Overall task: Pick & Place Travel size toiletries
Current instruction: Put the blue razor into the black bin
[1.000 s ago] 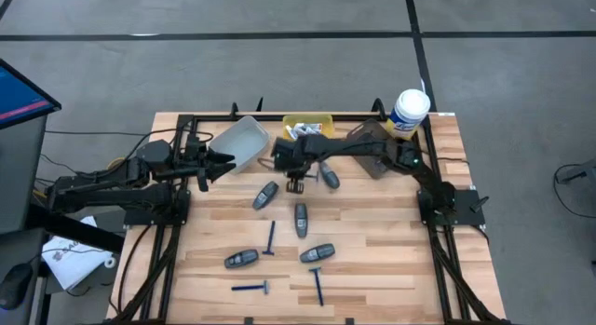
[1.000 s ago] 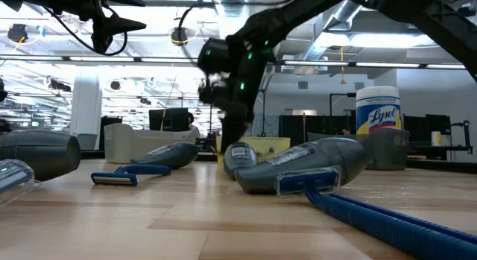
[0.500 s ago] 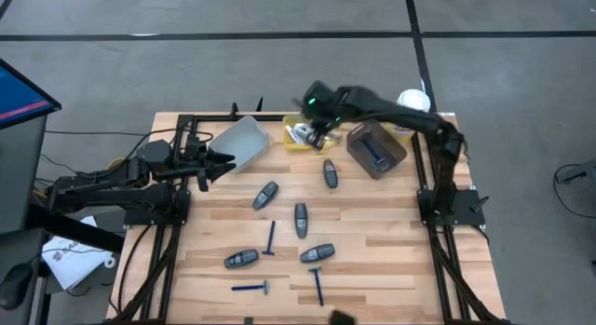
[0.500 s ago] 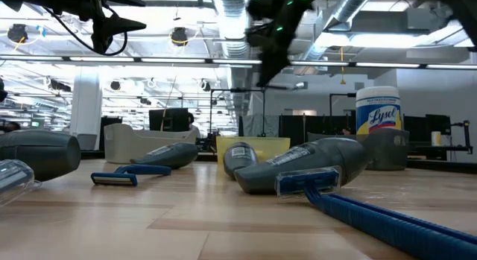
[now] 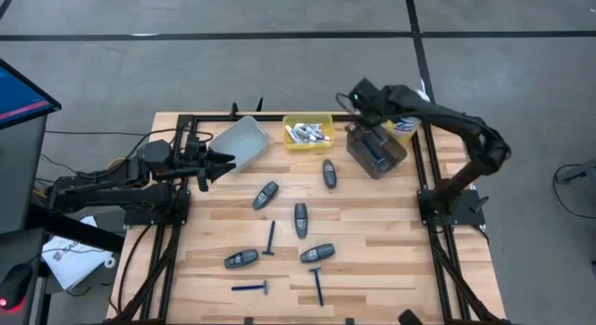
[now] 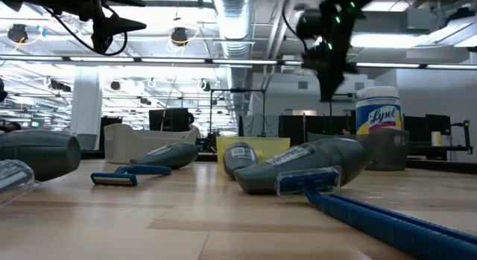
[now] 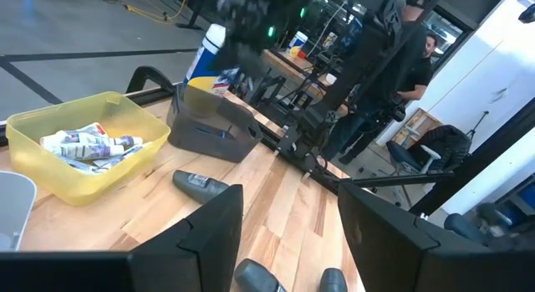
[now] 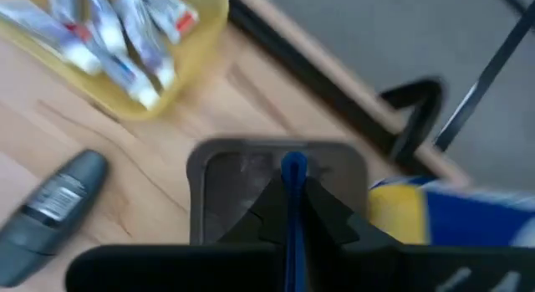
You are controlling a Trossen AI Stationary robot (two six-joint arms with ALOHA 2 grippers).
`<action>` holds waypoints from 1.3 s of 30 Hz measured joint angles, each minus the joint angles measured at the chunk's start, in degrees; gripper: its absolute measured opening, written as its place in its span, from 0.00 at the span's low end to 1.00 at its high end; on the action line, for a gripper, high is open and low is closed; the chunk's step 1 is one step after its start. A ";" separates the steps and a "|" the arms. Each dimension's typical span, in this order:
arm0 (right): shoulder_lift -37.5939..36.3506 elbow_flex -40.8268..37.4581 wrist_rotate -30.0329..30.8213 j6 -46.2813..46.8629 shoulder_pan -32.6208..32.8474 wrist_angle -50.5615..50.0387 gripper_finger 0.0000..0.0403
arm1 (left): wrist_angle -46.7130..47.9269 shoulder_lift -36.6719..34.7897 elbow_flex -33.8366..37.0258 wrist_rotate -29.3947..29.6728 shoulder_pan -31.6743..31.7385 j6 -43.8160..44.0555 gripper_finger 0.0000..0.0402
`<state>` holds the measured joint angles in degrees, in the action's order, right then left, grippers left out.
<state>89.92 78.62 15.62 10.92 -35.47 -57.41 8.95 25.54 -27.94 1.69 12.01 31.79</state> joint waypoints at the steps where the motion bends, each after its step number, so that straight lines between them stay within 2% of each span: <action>1: -0.75 -3.76 -0.57 1.24 -0.07 2.62 0.02 | 0.00 0.00 0.00 0.00 0.00 0.00 0.48; 4: -1.47 -13.04 -2.77 4.53 0.10 9.66 0.02 | 0.00 0.00 0.00 0.02 0.00 0.00 0.48; 7: -0.66 -18.71 -3.72 6.42 0.94 15.96 0.01 | 0.00 0.00 -0.02 0.04 0.00 0.00 0.48; 11: 2.09 -21.92 -3.71 6.29 1.23 19.00 0.02 | -0.02 0.00 0.00 0.37 0.00 0.00 0.48; 17: 4.93 -22.22 -3.52 3.86 0.76 20.86 0.05 | -0.02 0.00 0.00 0.44 0.00 0.11 0.48; 22: 4.50 -21.59 -3.54 3.89 0.84 20.80 0.21 | -0.02 0.00 -0.01 0.44 0.00 0.09 0.48; 30: -0.15 -13.79 -3.56 5.63 1.78 10.19 0.57 | 0.00 0.00 0.00 0.44 0.00 0.07 0.48; 34: -3.53 -10.30 -4.90 12.28 6.28 4.58 0.62 | 0.00 0.00 -0.01 0.44 0.00 0.11 0.48; 39: -7.27 -10.00 -6.97 25.84 18.76 3.76 0.60 | 0.00 0.00 -0.01 0.42 0.00 0.13 0.48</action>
<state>82.64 68.62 8.64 36.76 -16.71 -53.64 8.95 25.54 -27.95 2.12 12.01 31.92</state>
